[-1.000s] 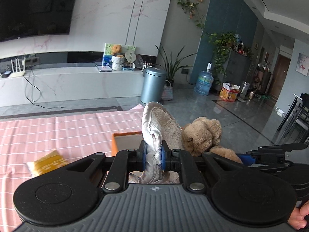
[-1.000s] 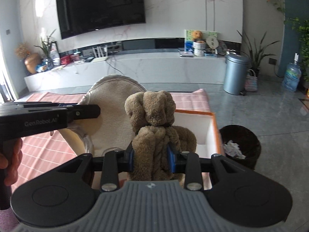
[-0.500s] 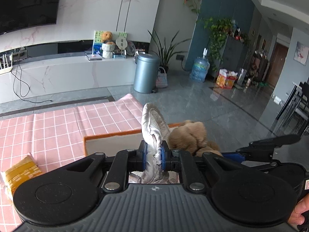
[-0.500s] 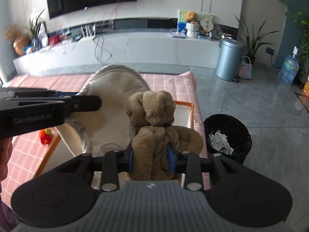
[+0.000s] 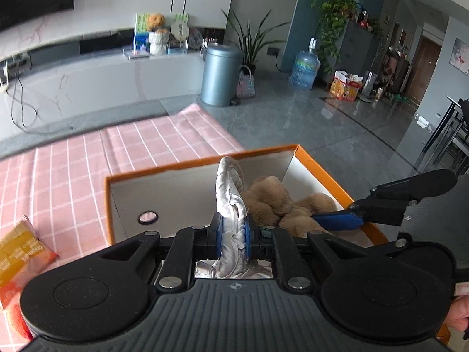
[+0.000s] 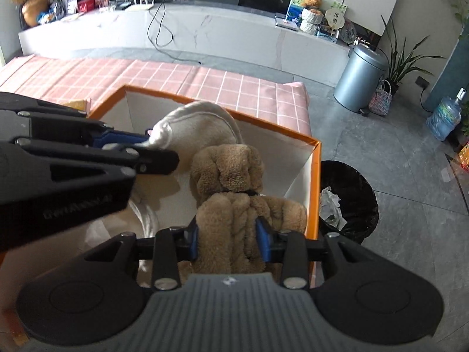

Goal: Organize soft objects
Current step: 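Carry the cloth pouch and brown bear over the orange box and lower them, then open both tools to release the cloth pouch and bear into the box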

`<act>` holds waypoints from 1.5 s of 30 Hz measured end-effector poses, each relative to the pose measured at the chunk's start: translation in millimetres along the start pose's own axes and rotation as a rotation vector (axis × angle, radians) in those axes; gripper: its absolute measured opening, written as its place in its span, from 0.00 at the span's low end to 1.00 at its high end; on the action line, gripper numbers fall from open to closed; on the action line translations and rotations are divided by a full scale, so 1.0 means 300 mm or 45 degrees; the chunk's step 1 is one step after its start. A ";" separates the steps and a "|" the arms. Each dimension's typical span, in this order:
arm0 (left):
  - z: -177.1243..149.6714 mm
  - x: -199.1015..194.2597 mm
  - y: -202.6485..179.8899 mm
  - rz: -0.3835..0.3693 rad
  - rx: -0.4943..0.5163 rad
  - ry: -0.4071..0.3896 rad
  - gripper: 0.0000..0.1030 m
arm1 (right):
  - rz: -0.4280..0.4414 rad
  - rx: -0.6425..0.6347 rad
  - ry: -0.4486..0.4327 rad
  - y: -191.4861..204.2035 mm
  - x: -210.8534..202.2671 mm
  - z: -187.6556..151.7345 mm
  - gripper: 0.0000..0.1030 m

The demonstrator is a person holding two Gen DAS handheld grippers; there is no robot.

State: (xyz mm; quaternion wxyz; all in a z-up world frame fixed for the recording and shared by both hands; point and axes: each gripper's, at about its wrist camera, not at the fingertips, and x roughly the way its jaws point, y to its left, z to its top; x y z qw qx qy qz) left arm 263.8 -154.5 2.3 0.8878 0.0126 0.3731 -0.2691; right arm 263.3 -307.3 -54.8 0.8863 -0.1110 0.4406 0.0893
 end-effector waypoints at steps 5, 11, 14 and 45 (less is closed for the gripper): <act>0.001 0.016 0.006 0.016 0.019 0.055 0.16 | -0.012 -0.030 0.041 0.012 0.032 0.017 0.41; -0.003 0.026 0.001 0.036 0.043 0.126 0.20 | -0.031 -0.057 0.072 0.035 0.057 0.028 0.49; -0.005 0.021 0.000 0.042 0.060 0.141 0.31 | -0.033 -0.074 0.075 0.041 0.059 0.021 0.54; -0.077 -0.422 0.051 -0.025 -0.095 -0.239 0.77 | -0.153 -0.010 -0.326 0.170 -0.380 -0.039 0.86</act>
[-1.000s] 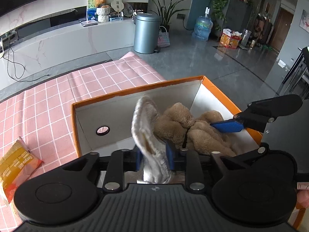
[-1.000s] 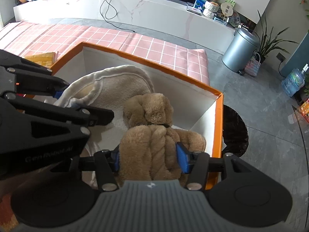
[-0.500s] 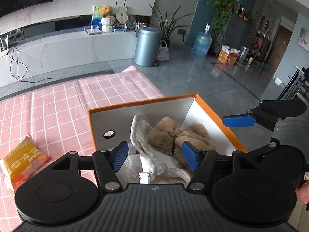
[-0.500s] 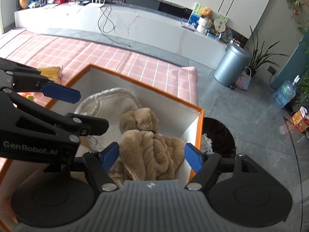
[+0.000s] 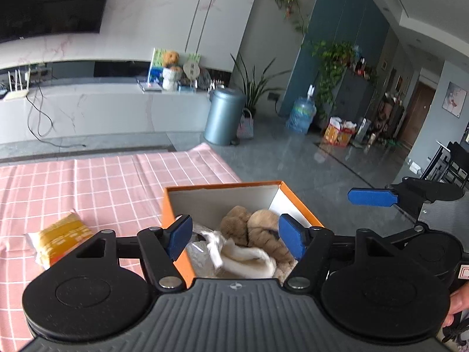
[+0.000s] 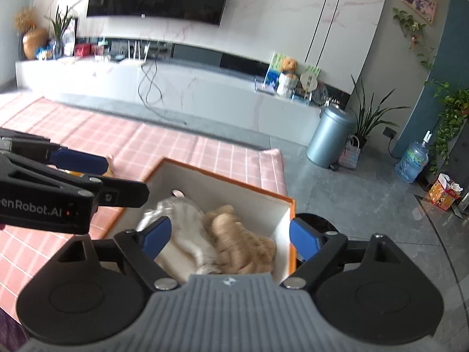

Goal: Organize soft objects
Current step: 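Open both tools to release the cloth pouch and bear into the box, then move both open tools back over the snack packet and orange ball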

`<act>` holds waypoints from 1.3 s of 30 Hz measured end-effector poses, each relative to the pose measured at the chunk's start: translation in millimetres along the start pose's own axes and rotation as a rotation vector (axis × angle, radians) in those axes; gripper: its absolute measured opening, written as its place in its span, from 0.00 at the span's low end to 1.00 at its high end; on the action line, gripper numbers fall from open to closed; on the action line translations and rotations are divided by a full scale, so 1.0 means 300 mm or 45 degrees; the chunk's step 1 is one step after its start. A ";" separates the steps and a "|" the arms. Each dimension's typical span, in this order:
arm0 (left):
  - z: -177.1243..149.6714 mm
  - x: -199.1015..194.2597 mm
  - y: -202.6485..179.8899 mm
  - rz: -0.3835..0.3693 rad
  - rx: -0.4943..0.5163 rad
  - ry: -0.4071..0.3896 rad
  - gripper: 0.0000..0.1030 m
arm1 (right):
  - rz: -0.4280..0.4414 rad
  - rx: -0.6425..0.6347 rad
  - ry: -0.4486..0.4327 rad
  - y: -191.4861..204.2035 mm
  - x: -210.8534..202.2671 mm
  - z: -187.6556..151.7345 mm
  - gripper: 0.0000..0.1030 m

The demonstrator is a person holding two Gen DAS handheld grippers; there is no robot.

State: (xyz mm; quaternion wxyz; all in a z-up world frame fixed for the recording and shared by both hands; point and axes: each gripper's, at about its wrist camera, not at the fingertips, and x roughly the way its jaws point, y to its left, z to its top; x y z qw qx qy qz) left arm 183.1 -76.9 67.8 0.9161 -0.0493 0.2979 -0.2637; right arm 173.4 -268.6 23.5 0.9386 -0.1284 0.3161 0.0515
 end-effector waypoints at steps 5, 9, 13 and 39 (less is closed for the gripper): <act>-0.031 -0.074 0.022 0.001 -0.026 -0.043 0.77 | -0.001 0.034 -0.052 0.071 -0.062 -0.020 0.89; -0.068 -0.121 0.049 0.017 -0.052 -0.065 0.78 | -0.030 0.095 -0.043 0.105 -0.075 -0.055 0.90; -0.115 -0.165 0.086 0.060 -0.069 -0.088 0.78 | 0.019 0.228 -0.008 0.126 -0.084 -0.106 0.90; -0.392 -0.328 0.505 0.360 -0.300 -0.125 0.78 | 0.239 -0.004 -0.103 0.639 -0.032 -0.122 0.83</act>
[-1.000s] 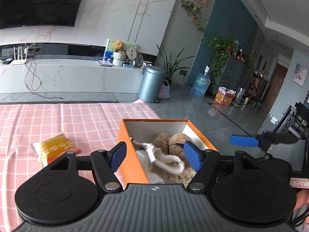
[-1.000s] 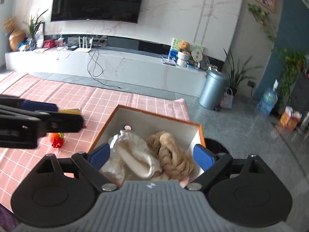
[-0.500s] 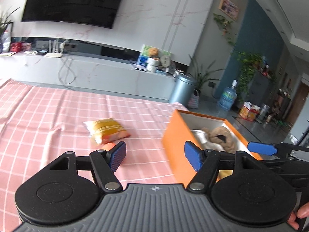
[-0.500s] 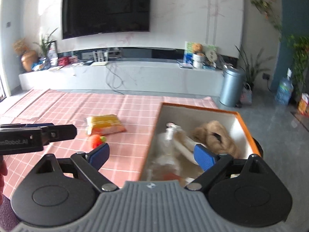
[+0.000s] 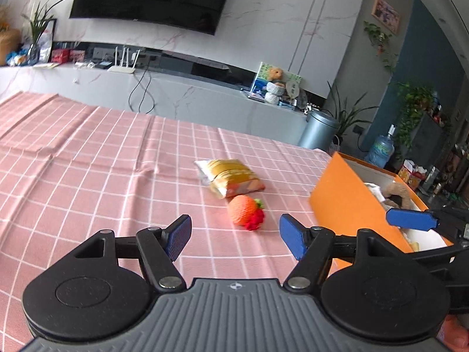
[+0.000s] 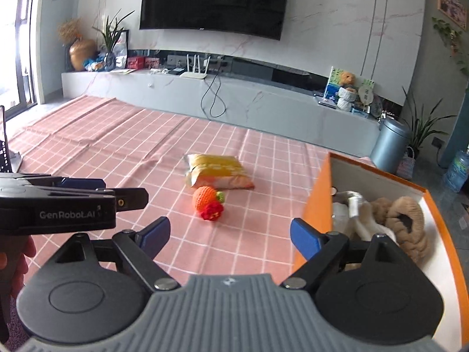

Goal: Organize soft objects
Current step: 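Move both open tools back over the snack packet and orange ball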

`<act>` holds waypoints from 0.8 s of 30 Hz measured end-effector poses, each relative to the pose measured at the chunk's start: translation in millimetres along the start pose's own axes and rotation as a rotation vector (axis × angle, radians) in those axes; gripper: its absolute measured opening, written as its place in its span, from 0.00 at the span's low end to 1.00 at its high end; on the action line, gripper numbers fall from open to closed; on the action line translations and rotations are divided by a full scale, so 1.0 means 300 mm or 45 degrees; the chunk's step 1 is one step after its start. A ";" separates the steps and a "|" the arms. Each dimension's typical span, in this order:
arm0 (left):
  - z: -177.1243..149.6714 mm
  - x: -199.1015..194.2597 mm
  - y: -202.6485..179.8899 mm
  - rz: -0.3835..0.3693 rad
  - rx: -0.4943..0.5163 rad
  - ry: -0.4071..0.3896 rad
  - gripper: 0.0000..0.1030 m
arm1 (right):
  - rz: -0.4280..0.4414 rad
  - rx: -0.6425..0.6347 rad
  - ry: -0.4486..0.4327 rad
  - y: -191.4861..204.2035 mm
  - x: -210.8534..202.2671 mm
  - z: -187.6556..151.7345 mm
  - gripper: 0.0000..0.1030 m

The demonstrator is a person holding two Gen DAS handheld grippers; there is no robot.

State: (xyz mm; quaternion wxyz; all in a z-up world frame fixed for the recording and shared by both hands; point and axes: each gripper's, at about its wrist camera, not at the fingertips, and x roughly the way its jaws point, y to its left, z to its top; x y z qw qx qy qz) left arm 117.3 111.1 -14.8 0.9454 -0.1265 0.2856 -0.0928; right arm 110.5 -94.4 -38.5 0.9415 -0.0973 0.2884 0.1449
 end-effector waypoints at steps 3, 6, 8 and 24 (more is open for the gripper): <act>-0.007 0.012 0.040 0.027 -0.026 0.011 0.78 | 0.016 -0.023 0.021 0.039 0.043 0.000 0.80; -0.014 0.022 0.070 0.052 -0.043 0.027 0.78 | 0.026 -0.037 0.047 0.059 0.098 0.007 0.75; -0.014 0.035 0.087 0.061 -0.058 0.037 0.78 | 0.023 -0.053 0.065 0.072 0.134 0.016 0.72; 0.075 0.199 0.112 0.064 0.026 0.091 0.71 | 0.055 0.197 0.212 0.008 0.468 0.137 0.62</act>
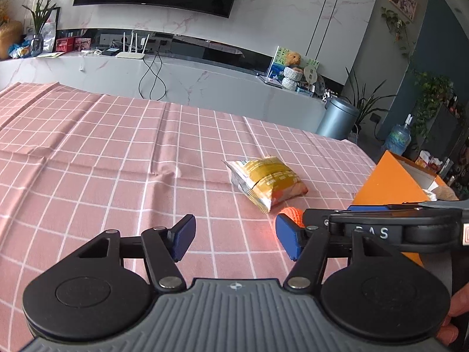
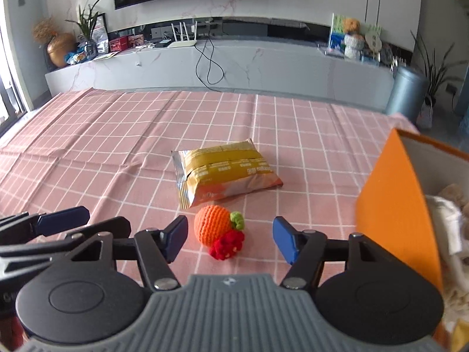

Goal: Organize soft objects
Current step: 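Move both open tools back over the snack packet and orange ball, then grasp the orange crocheted ball with the right tool while the left tool grasps the yellow snack packet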

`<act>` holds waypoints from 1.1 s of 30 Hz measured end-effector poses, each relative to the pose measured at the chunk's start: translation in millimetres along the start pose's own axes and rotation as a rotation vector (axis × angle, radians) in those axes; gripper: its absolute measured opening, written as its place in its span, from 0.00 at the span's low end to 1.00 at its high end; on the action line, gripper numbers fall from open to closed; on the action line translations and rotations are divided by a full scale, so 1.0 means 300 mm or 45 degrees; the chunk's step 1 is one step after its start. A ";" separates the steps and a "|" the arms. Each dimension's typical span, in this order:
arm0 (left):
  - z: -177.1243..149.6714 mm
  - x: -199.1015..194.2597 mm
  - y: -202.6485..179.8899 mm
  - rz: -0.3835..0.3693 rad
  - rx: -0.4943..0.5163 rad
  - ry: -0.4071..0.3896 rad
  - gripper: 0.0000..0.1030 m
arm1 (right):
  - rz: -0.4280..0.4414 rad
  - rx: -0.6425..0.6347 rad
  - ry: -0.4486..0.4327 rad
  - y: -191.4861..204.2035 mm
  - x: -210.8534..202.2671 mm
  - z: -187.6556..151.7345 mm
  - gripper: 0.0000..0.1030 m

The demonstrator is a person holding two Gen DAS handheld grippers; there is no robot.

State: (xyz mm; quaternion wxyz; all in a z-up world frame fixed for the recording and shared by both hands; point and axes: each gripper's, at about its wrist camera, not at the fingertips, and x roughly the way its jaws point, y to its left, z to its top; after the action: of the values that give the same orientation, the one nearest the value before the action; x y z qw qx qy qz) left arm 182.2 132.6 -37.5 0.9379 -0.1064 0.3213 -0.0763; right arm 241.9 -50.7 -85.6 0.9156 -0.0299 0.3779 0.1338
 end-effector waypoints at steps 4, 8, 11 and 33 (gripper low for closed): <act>0.008 0.036 0.019 0.019 0.000 0.033 0.71 | 0.039 0.065 0.072 -0.005 0.079 0.010 0.56; 0.015 0.060 0.033 0.031 -0.014 0.060 0.71 | 0.062 0.083 0.122 -0.002 0.137 0.006 0.48; 0.026 0.071 0.030 0.024 0.018 0.056 0.71 | 0.074 0.098 0.153 -0.006 0.167 0.005 0.45; 0.184 0.441 -0.235 -0.191 0.925 0.296 0.85 | -0.145 0.220 0.091 -0.180 0.100 0.045 0.43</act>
State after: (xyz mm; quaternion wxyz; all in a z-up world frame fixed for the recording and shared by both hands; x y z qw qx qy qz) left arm 314.6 44.9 -54.8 0.8636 0.2187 0.3690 -0.2652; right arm 286.0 -94.0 -99.3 0.9069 0.0229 0.4180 0.0474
